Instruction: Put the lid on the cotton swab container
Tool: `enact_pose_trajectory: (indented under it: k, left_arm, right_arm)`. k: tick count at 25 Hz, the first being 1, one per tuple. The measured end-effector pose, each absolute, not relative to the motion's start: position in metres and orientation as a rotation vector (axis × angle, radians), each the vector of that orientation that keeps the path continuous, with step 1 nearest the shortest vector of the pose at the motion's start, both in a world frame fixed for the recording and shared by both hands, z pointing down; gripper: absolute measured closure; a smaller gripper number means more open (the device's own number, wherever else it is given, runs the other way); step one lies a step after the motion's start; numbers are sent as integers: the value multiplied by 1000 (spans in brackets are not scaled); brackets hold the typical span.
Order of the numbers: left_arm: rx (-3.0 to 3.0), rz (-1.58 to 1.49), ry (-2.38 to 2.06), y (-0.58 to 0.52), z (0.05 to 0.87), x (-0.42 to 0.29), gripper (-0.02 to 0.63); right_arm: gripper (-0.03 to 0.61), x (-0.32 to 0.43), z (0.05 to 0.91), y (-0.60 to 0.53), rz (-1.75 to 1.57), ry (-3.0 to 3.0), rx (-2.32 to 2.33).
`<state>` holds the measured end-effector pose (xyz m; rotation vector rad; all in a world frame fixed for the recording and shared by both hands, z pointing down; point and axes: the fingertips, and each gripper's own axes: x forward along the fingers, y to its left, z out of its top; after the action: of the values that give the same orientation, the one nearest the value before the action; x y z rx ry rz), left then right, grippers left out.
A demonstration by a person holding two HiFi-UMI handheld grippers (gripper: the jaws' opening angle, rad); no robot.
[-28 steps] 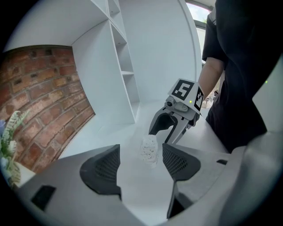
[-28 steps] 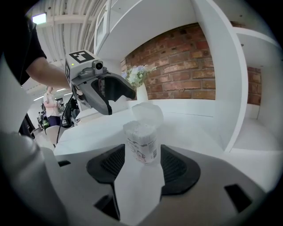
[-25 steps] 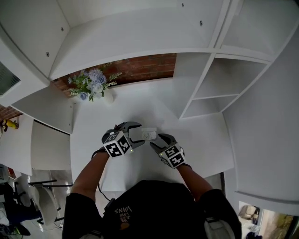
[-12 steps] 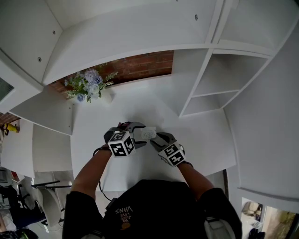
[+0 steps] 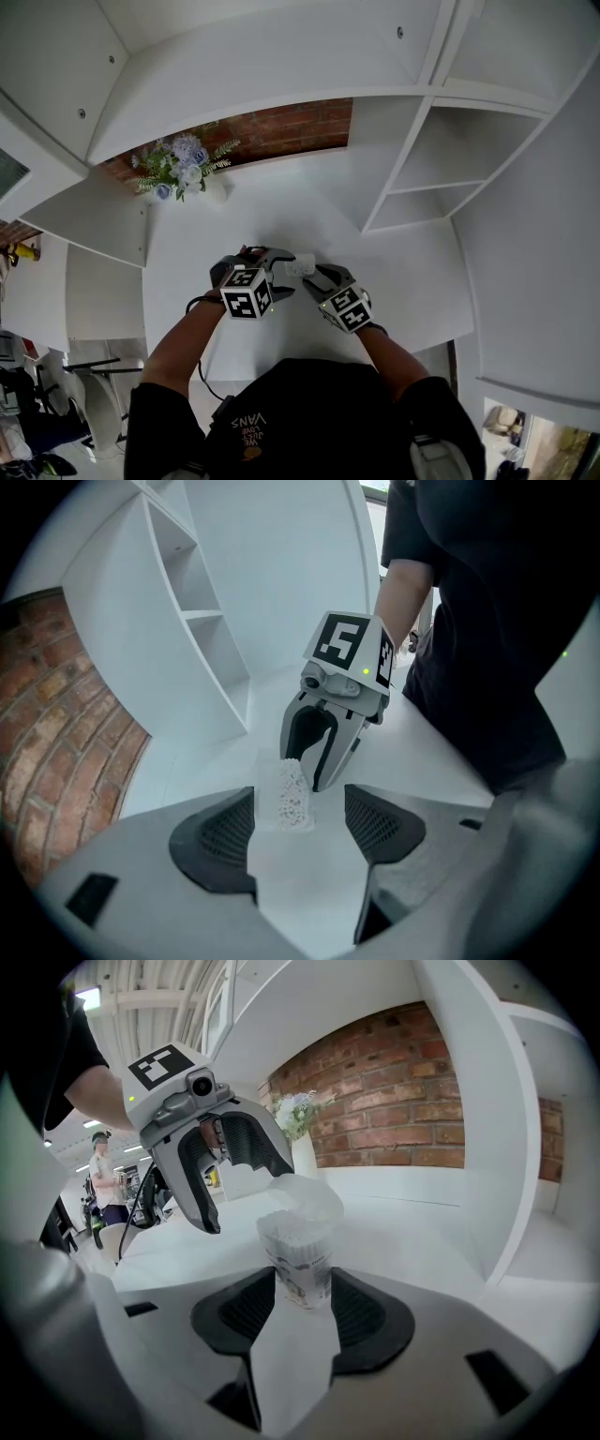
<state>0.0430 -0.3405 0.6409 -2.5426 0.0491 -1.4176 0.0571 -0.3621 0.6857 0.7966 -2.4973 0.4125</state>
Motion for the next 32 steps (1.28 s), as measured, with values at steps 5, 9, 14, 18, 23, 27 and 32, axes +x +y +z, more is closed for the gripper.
enact_pose_trajectory:
  k: [5,9,14,18,23,27,32]
  left_arm:
    - [-2491,-1448,2,-329,646,42,331]
    - [-2462,-1477,-26,-320,653,42,331]
    - [-2456,-1492,-13,-318,656,42,331]
    - [-2452,-1499,-5,-317,658,42,331]
    - [-2455,-1500,13,-317,658,43,331]
    - [-2448,-1504,22,-317,658,42,331]
    - [-2445,-1505,38,-317,659,43,331]
  right_arm:
    - [399,57,685,-361,426,-2492,808]
    - [399,57,683,-360,431,-2498,807]
    - [399,61,674,-357,454,-2523,821]
    - [399,65,661,-355,479,-2560,858]
    - [399,71,646,-354,513,-2602,911]
    - [400,73,629,-360,561,-2646,963]
    - [408,73,624,-372,578,-2653,995]
